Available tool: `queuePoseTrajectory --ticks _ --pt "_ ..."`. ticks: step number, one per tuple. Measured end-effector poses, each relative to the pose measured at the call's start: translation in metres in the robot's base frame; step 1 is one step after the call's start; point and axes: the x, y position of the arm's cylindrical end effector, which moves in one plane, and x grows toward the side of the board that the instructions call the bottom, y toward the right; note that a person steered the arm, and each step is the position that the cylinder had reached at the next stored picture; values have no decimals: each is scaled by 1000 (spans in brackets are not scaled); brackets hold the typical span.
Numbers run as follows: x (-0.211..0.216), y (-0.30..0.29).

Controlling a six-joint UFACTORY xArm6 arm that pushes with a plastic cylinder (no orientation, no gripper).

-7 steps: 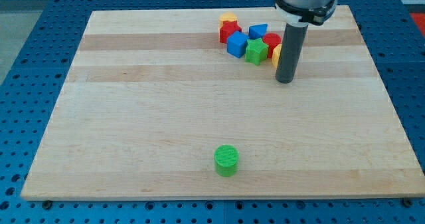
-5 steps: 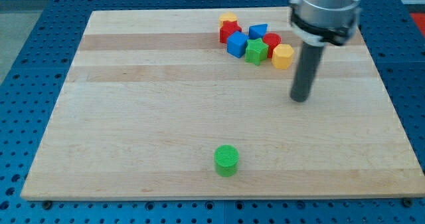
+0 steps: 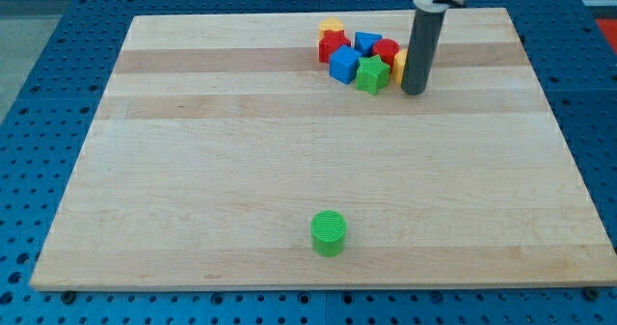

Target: Move the yellow hexagon into the group of blocks

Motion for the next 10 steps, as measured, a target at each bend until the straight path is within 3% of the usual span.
queuePoseTrajectory --ticks 1,3,4,8,10 --pt "0 -7" --pt "26 35" --pt "16 48" --pt "-33 16" --pt "-34 -19"
